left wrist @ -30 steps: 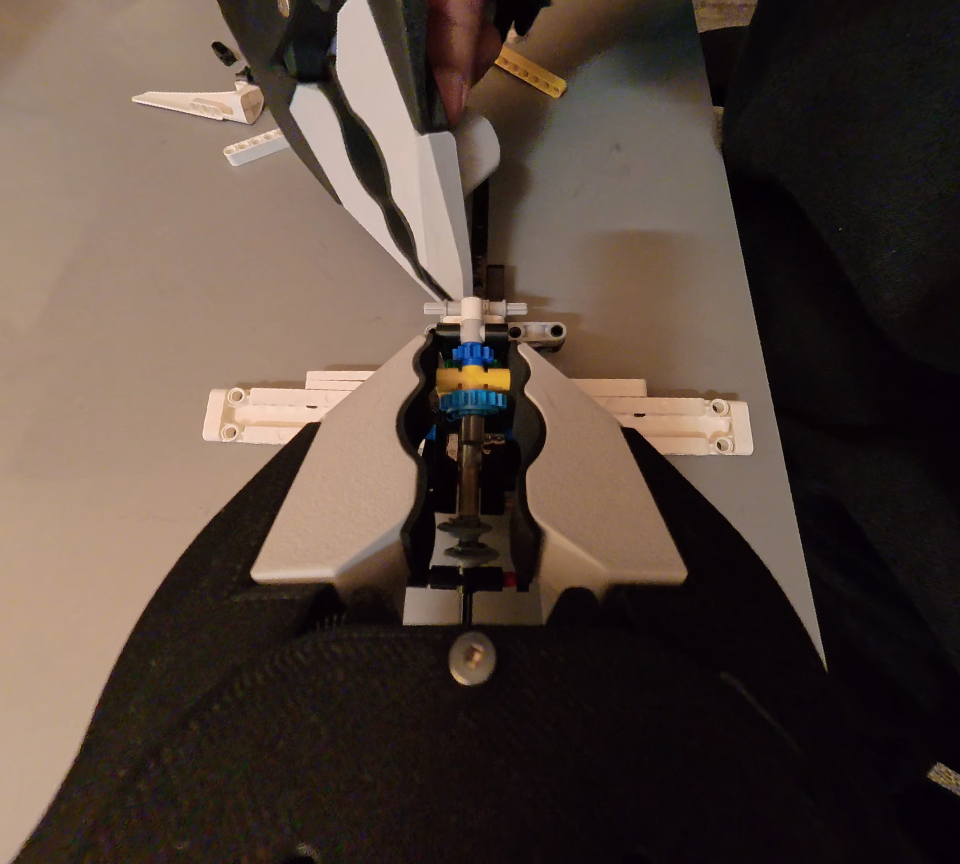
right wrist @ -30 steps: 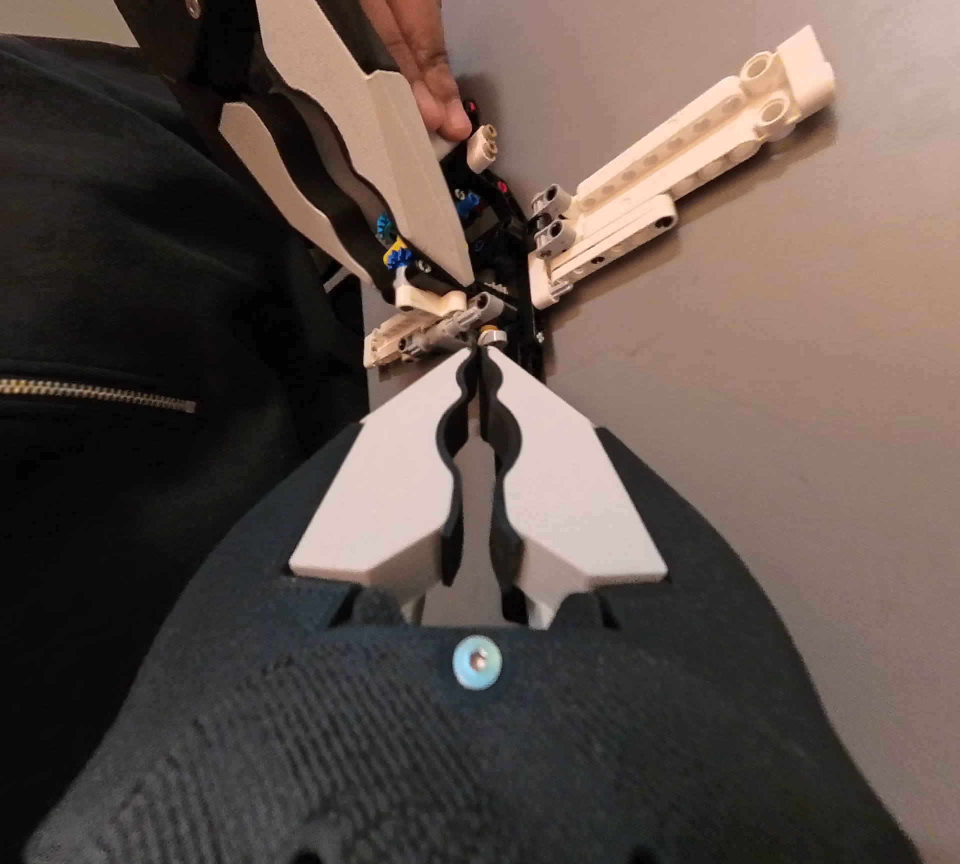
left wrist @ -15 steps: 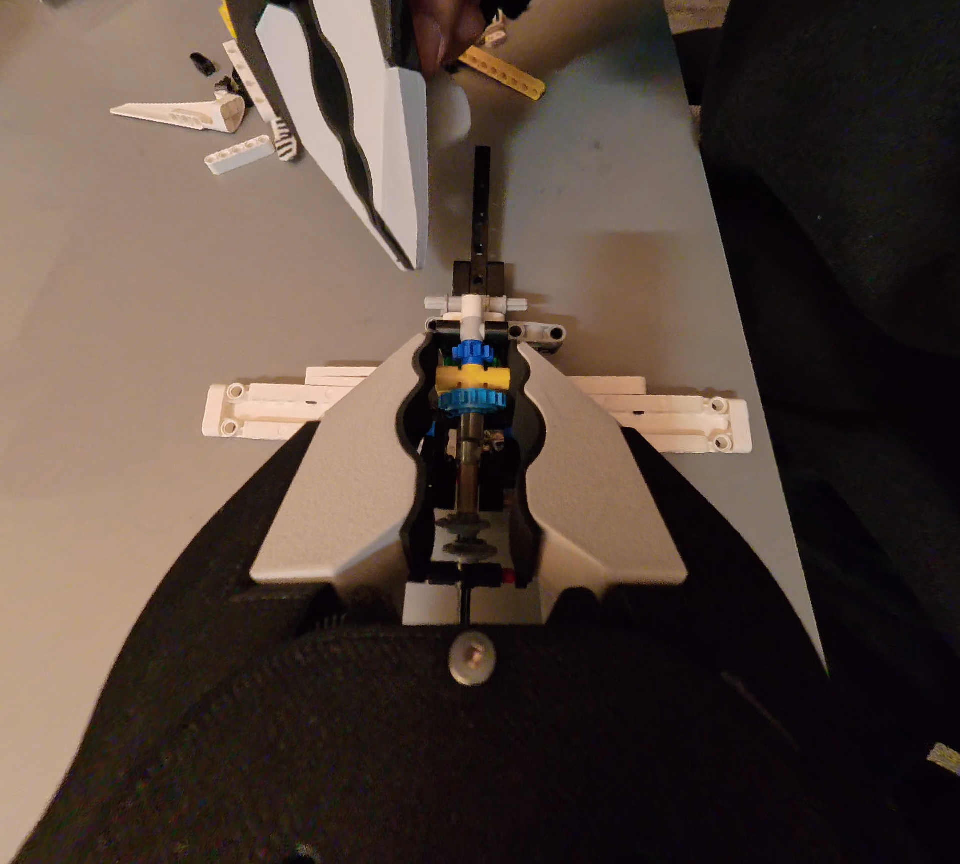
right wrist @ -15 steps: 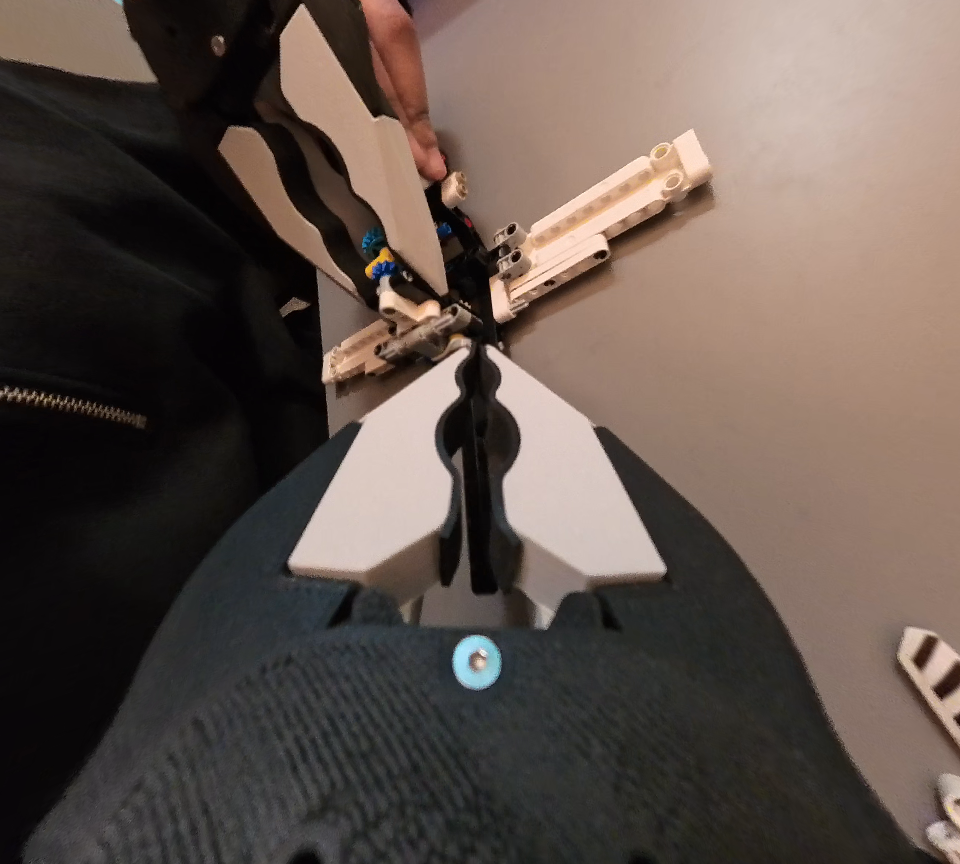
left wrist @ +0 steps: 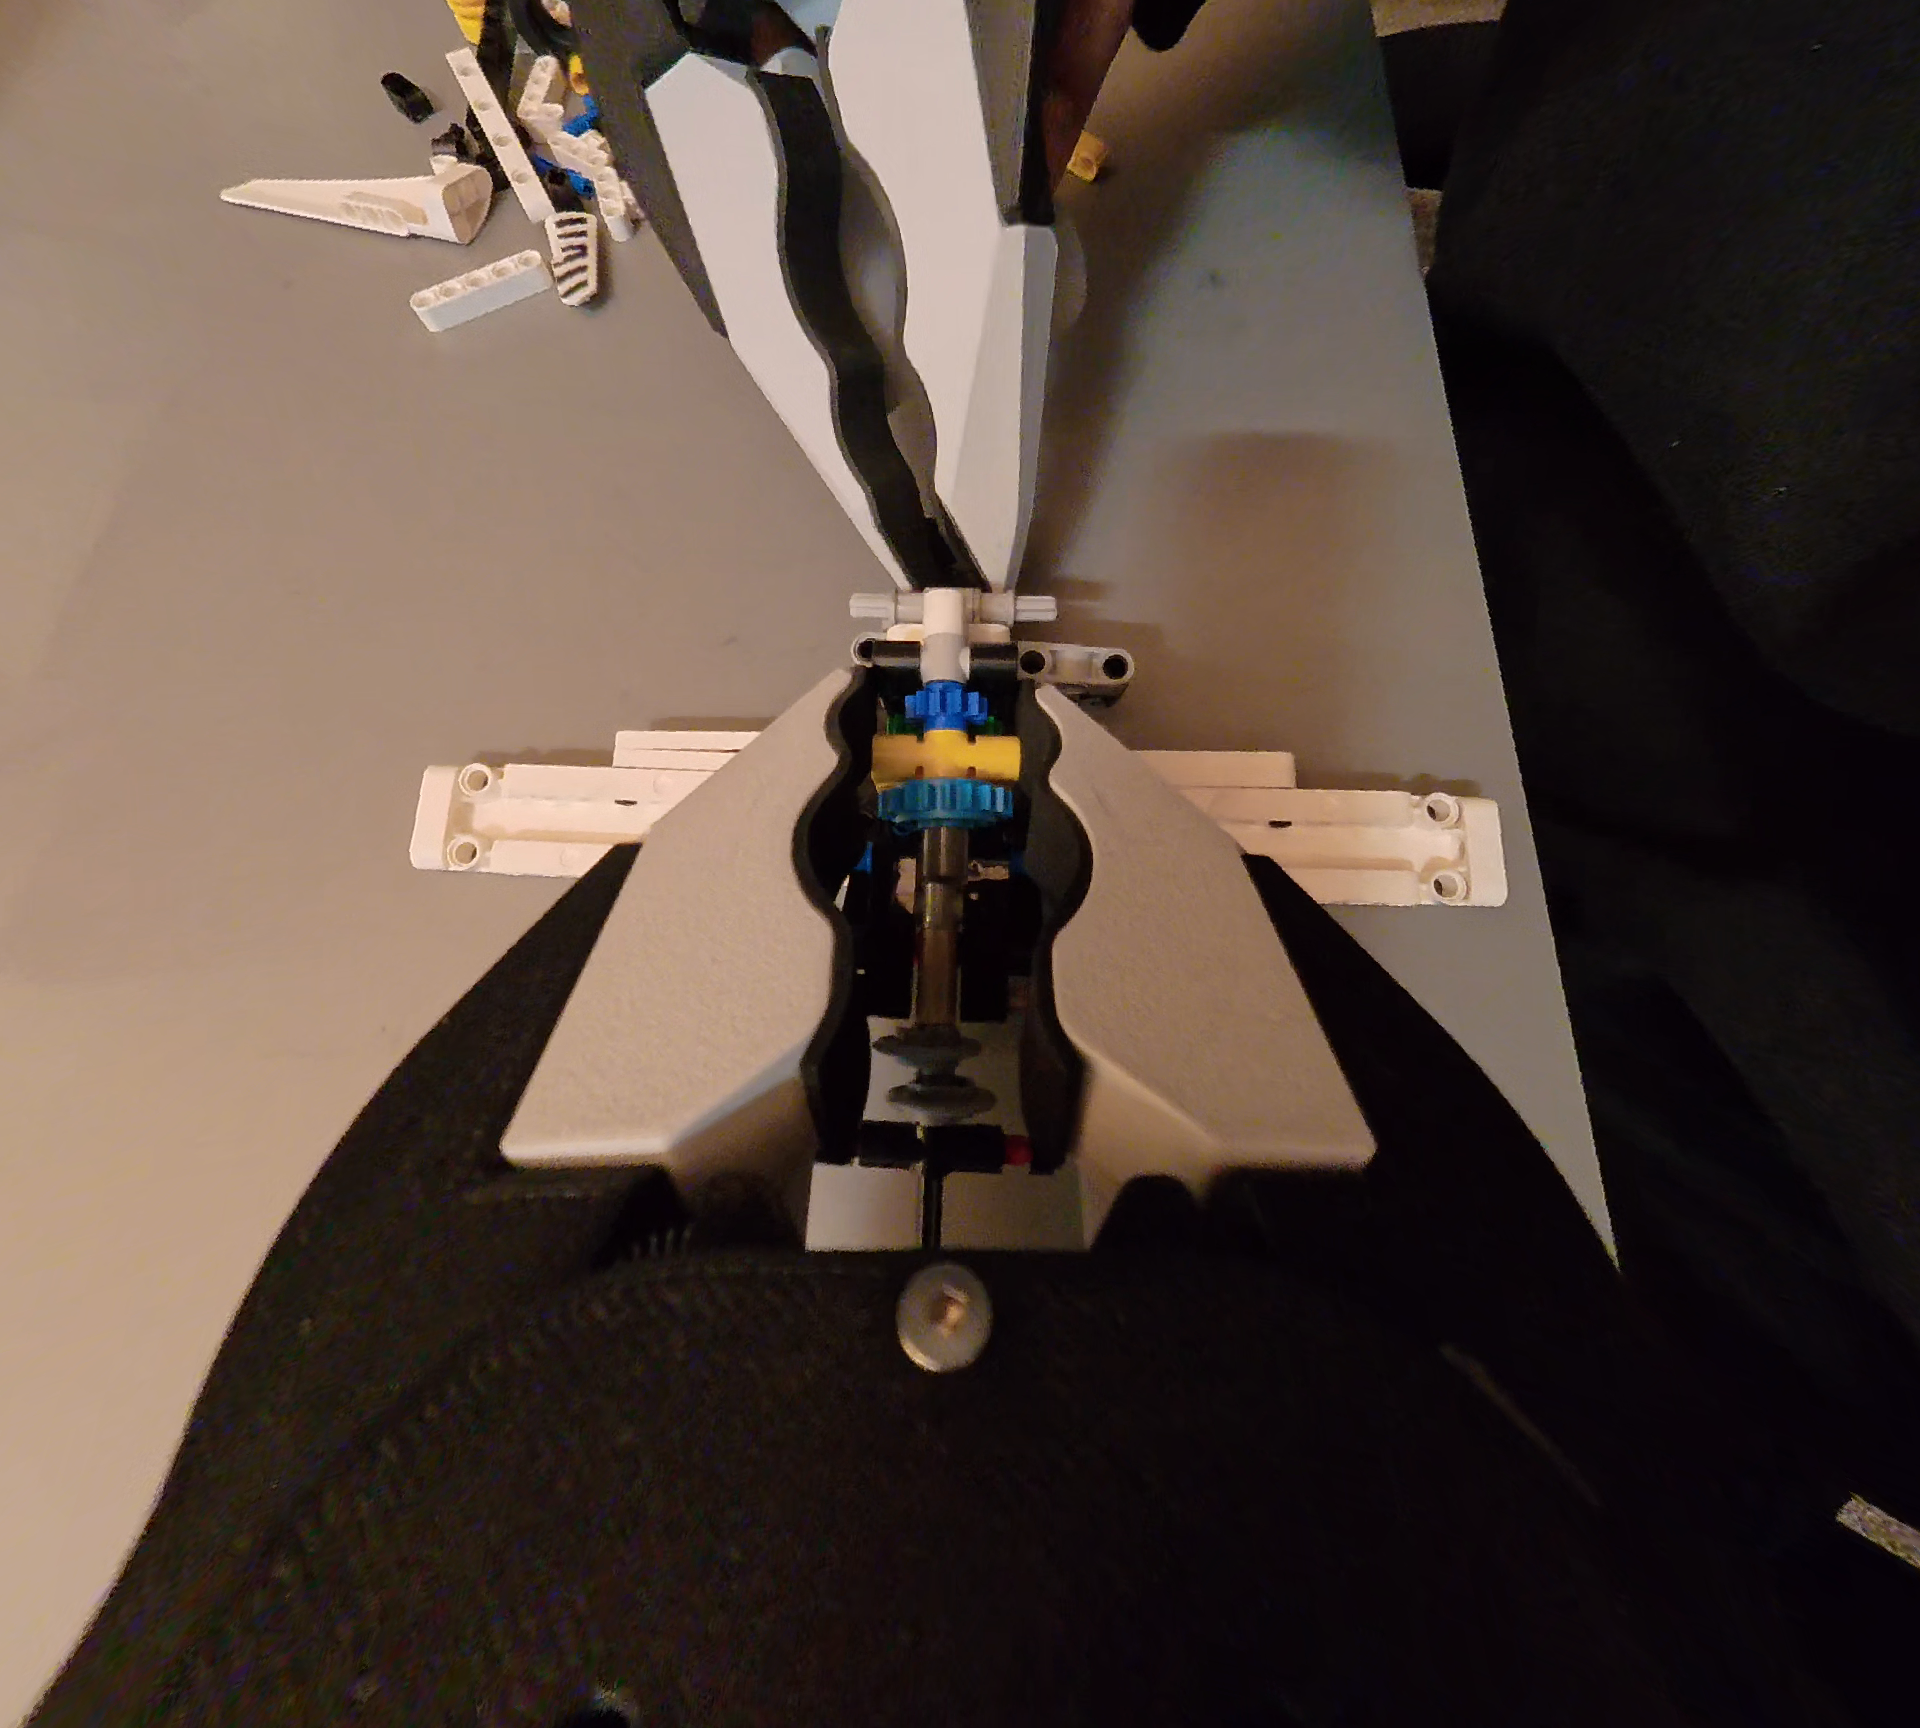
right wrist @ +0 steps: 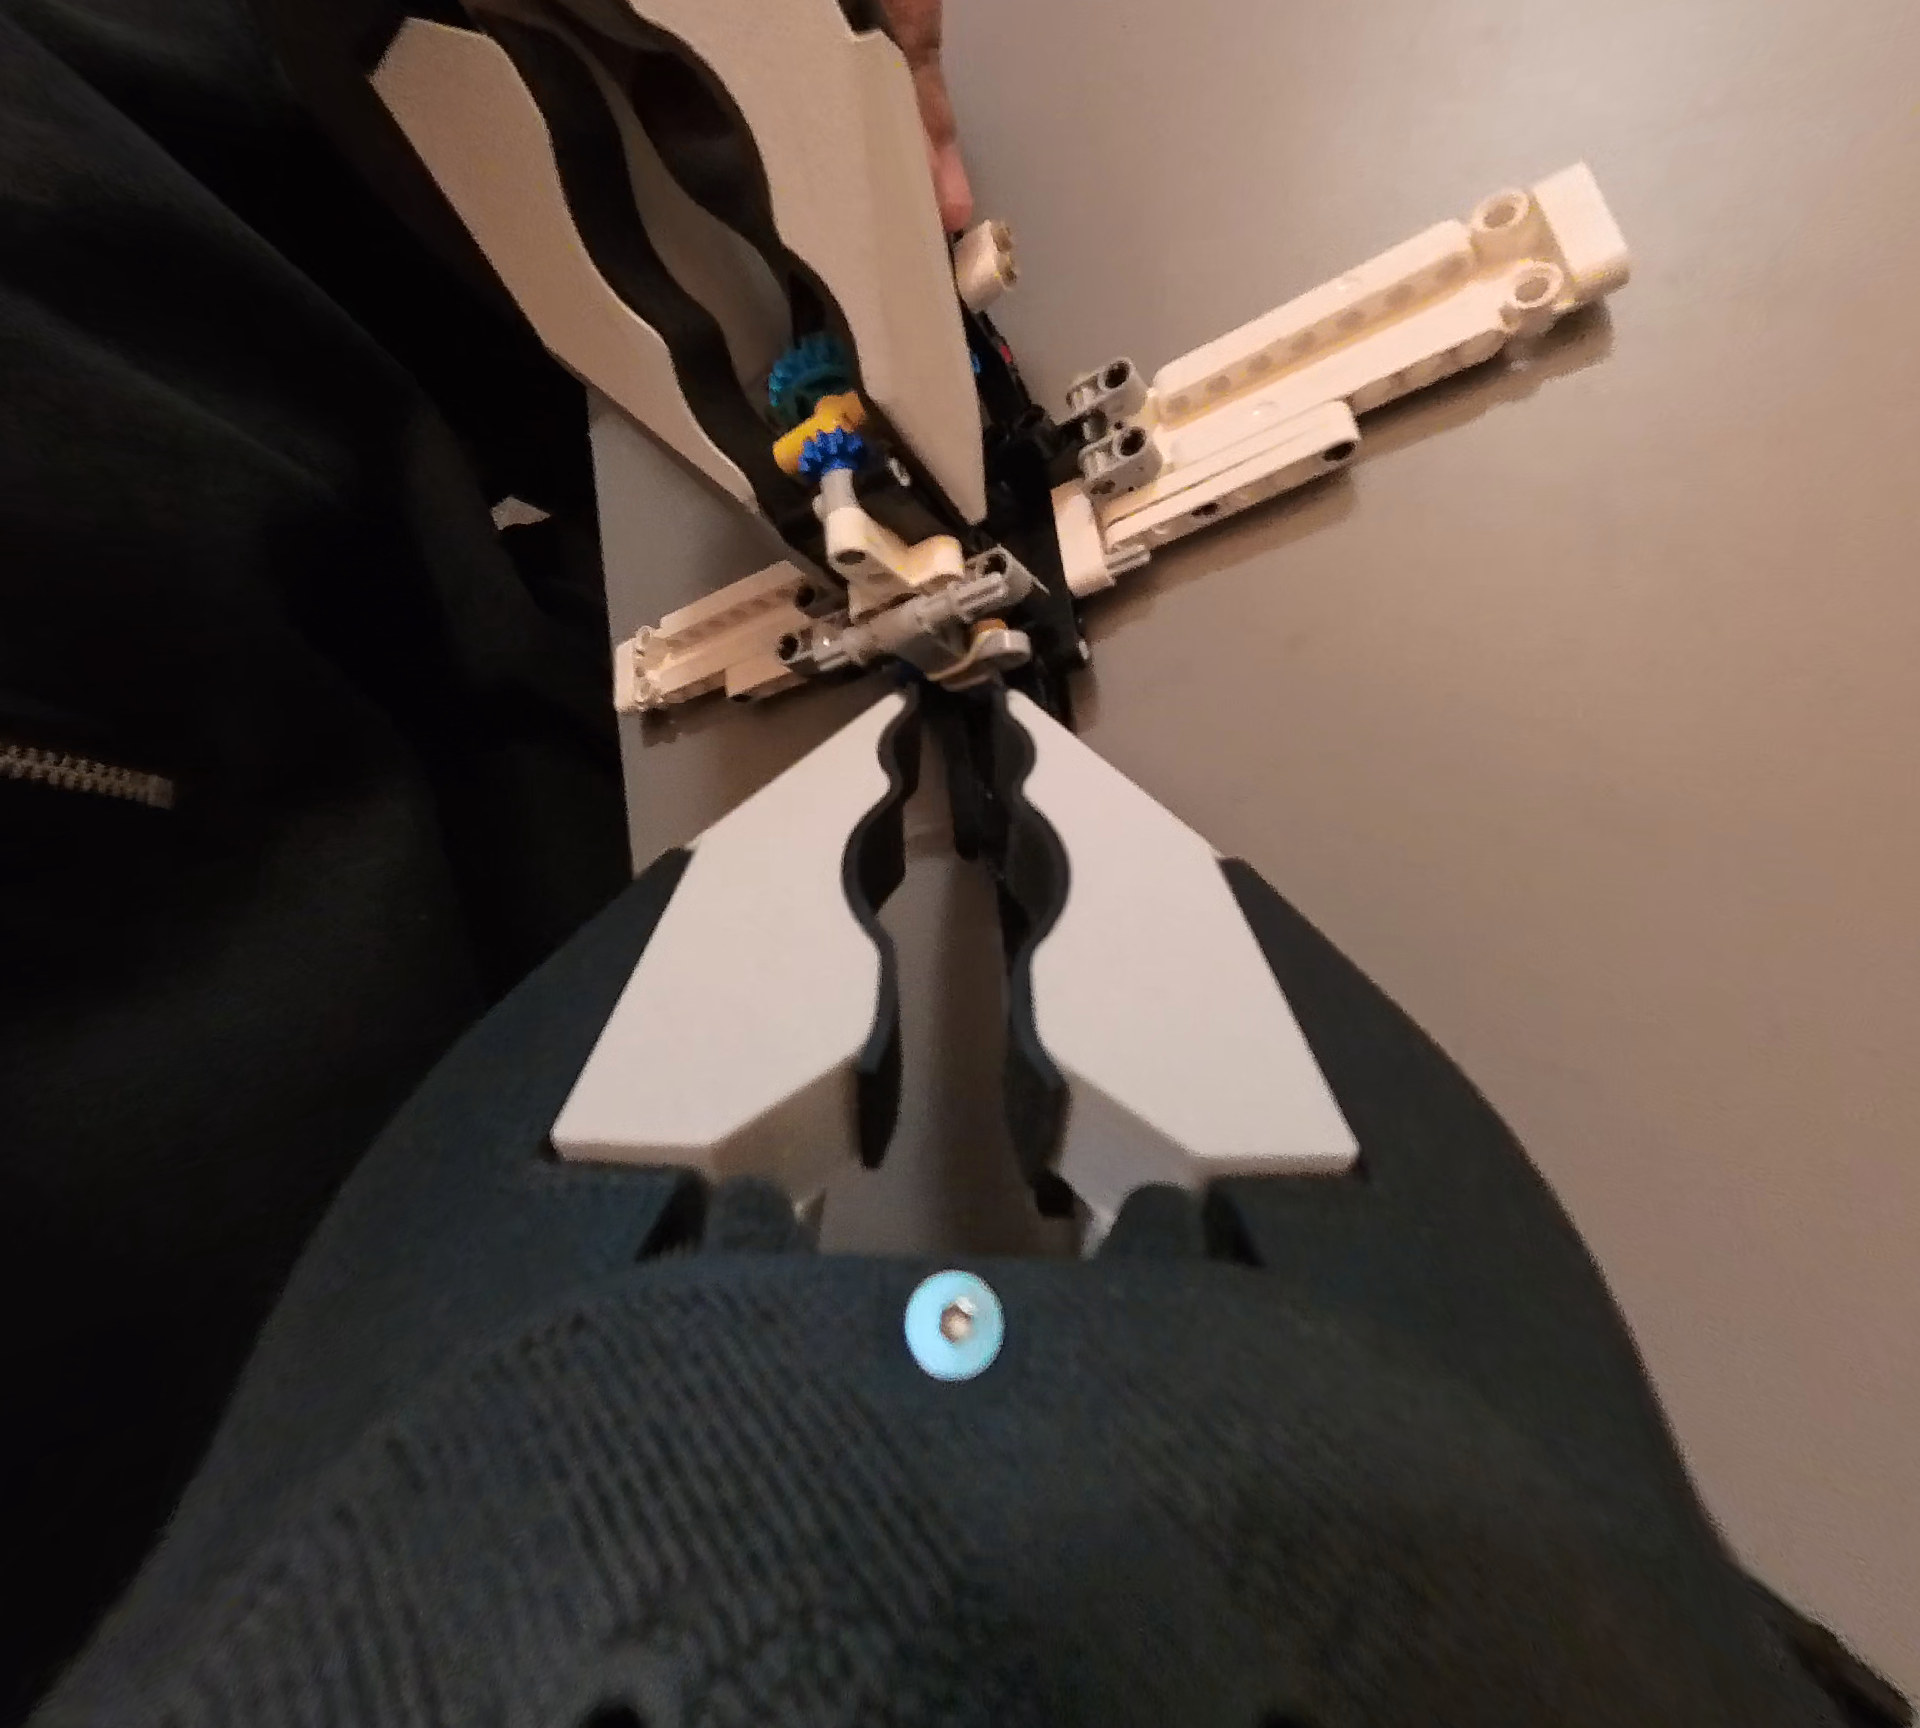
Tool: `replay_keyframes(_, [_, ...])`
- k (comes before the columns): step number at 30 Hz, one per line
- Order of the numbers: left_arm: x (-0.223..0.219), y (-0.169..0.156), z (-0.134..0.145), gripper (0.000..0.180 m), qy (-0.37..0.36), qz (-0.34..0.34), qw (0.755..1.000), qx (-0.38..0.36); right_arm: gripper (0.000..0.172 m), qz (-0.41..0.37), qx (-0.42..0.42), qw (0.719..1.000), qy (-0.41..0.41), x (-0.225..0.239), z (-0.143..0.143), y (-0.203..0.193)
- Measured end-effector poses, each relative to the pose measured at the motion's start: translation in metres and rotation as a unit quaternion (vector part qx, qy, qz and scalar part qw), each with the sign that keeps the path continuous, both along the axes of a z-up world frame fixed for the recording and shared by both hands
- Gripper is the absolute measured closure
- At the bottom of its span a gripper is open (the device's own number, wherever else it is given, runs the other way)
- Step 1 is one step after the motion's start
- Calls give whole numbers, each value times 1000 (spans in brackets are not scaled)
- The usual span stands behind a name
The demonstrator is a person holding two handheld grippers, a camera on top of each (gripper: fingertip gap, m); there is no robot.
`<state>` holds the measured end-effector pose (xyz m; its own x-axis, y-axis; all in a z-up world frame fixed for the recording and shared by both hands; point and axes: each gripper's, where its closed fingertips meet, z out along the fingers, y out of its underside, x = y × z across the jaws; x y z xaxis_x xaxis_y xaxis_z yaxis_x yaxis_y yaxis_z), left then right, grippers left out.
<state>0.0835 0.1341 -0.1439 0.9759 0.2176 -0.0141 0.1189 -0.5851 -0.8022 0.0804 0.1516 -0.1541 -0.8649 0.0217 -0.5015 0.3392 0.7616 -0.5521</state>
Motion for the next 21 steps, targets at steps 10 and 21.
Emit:
replay_keyframes(10, [1,2,0,156,1,1,1000,1,167,-16,-34,999,-25,-1,6,-6])
replay_keyframes(21, [0,2,0,156,2,0,1000,-1,165,31,-14,997,-68,-3,3,-7])
